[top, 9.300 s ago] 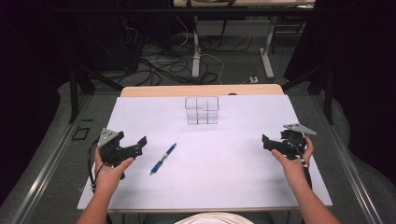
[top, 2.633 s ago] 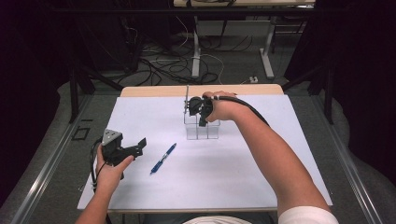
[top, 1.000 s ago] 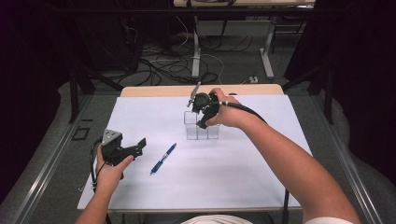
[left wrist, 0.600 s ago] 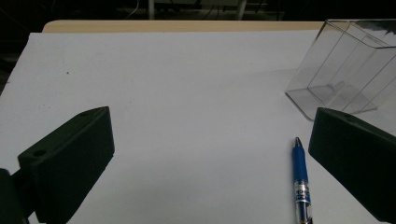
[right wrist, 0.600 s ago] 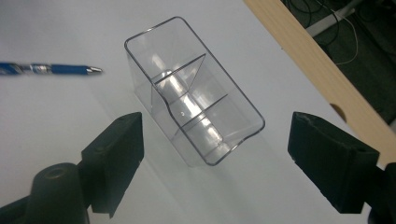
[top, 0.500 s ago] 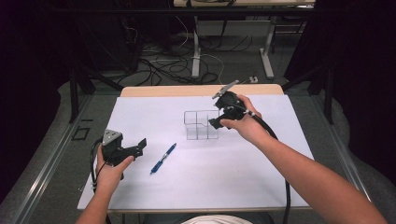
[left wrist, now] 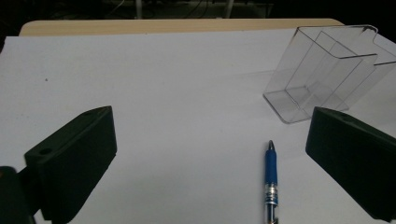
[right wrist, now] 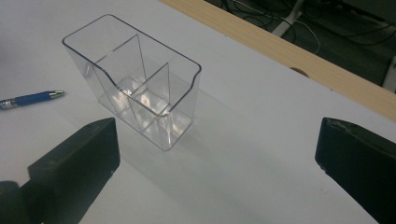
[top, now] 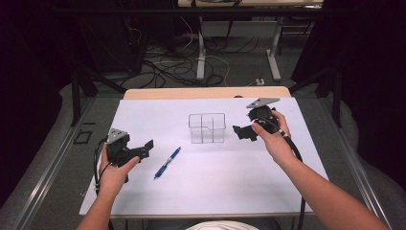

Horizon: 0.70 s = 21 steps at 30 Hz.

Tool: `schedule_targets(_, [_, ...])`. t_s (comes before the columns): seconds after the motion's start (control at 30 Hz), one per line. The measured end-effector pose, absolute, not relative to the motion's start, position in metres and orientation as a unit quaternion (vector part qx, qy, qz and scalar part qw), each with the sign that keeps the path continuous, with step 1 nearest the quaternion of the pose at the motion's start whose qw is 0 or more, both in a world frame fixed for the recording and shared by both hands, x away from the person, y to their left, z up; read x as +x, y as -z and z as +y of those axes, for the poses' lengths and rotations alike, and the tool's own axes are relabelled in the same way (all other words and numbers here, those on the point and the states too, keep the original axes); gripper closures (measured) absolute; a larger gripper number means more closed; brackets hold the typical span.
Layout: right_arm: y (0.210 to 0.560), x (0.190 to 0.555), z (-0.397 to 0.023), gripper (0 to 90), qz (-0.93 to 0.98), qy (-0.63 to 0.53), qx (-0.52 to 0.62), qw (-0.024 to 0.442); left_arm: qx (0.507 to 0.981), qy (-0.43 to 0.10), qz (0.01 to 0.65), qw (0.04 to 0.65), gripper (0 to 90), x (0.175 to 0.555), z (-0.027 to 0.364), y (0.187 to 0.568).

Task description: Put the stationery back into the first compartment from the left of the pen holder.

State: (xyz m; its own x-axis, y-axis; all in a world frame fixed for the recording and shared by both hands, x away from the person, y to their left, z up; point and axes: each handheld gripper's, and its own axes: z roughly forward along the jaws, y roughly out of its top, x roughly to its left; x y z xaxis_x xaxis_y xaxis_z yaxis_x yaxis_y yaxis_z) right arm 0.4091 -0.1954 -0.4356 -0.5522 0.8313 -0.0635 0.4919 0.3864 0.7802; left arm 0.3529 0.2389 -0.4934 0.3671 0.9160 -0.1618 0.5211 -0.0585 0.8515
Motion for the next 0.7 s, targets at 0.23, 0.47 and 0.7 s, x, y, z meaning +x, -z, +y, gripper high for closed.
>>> schedule_targets(0.23, [0.445, 0.405, -0.204, 0.0, 0.781, -0.386, 0.435, 0.226, 0.717, -0.199, 0.513, 0.428, 12.1, 0.361, 0.23, 0.484])
schedule_targets(0.47, [0.454, 0.397, -0.21, 0.0, 0.774, -0.381, 0.438, 0.253, 0.751, -0.18, 0.487, 0.408, 20.0, 0.371, 0.216, 0.48])
schedule_targets(0.7, [0.462, 0.393, -0.214, 0.0, 0.766, -0.39, 0.444, 0.252, 0.773, -0.175, 0.468, 0.392, 25.6, 0.381, 0.205, 0.476])
